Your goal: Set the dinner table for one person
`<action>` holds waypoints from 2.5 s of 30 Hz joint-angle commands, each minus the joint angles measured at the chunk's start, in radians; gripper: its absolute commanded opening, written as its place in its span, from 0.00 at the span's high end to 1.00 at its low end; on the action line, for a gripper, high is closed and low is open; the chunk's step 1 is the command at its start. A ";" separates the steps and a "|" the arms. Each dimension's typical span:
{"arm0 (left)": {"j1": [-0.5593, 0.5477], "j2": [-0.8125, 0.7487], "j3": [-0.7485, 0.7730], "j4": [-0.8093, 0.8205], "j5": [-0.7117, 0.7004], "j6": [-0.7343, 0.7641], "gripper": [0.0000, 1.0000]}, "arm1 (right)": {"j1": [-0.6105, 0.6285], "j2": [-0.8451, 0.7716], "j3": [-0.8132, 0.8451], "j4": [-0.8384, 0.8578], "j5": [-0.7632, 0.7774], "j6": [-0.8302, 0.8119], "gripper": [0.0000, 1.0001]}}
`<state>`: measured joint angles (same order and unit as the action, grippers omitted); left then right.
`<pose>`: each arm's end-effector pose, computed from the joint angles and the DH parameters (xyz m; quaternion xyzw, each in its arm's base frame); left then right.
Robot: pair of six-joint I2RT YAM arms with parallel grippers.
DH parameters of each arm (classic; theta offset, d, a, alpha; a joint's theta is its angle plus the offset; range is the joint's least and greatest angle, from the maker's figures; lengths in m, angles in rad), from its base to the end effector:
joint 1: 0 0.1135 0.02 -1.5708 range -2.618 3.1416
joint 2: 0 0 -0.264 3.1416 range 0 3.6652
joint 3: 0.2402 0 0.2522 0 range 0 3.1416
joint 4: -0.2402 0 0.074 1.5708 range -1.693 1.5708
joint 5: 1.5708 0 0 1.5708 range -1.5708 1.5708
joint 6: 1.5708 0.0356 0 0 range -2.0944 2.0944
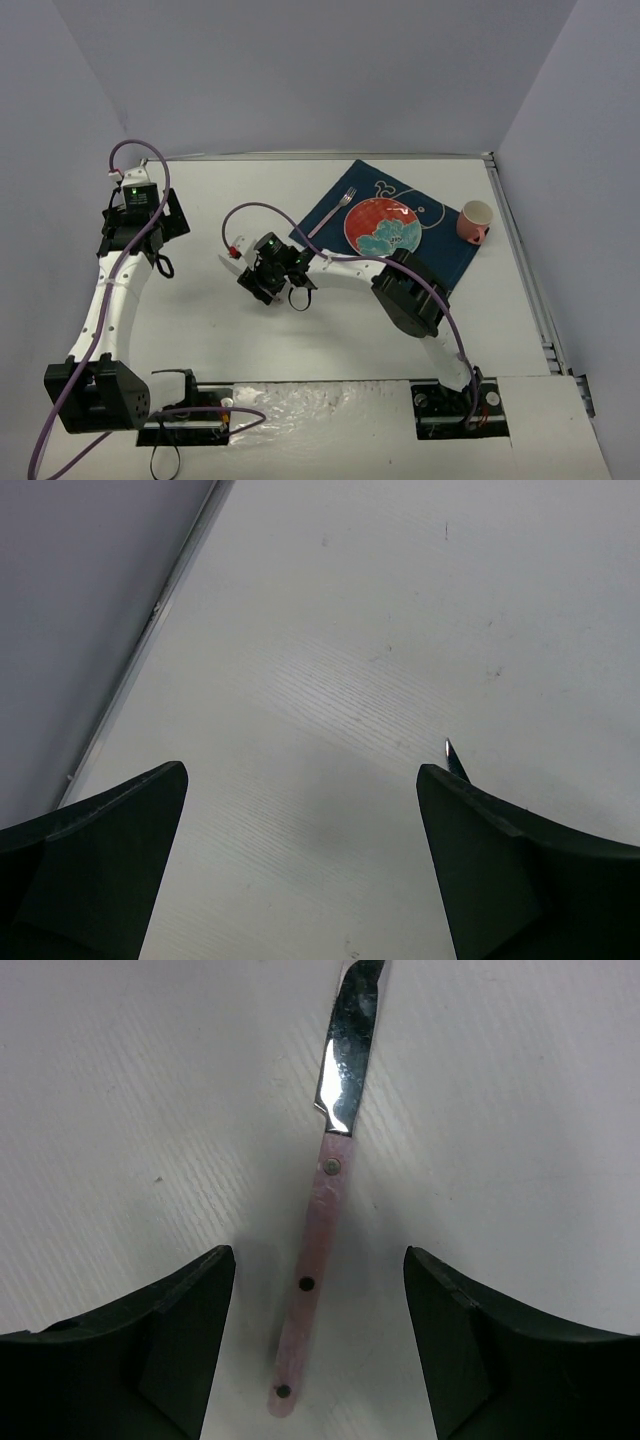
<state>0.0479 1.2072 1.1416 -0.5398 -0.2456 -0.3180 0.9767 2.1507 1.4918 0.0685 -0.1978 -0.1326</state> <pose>0.2630 0.0213 0.3423 -0.2158 0.8541 0.0455 0.4711 0.2660 0.4063 0.1712 -0.5019 0.7218 0.2714 0.3917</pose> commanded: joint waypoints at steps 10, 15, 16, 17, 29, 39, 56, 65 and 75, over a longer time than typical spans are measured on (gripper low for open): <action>0.000 -0.009 0.020 0.060 -0.012 0.005 0.03 | 0.013 0.071 0.107 0.016 0.057 -0.005 0.59; -0.001 -0.007 0.020 0.059 -0.010 0.007 0.03 | 0.013 0.083 0.111 0.016 0.086 -0.001 0.69; -0.001 -0.007 0.021 0.058 -0.010 0.007 0.03 | 0.014 0.085 0.111 0.016 0.093 -0.002 0.72; -0.002 -0.006 0.023 0.057 -0.009 0.007 0.03 | 0.014 0.086 0.111 0.016 0.100 -0.002 0.74; 0.002 -0.001 0.024 0.057 0.002 0.006 0.03 | 0.006 -0.045 -0.062 0.036 0.185 0.025 1.00; 0.020 0.017 0.030 0.057 0.048 -0.015 0.03 | -0.026 -0.512 -0.448 0.094 0.327 0.201 1.00; 0.030 0.032 0.038 0.055 0.078 -0.030 0.03 | -0.516 -1.000 -0.808 -0.035 0.579 0.827 1.00; 0.030 0.028 0.041 0.051 0.078 -0.030 0.03 | -0.646 -0.849 -0.833 -0.036 0.565 0.989 1.00; 0.030 0.030 0.043 0.049 0.085 -0.033 0.03 | -0.756 -0.721 -0.839 0.043 0.532 0.946 1.00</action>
<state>0.0689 1.2465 1.1416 -0.5270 -0.1606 -0.3357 0.2574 1.4128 0.6392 0.0223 0.3250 0.8269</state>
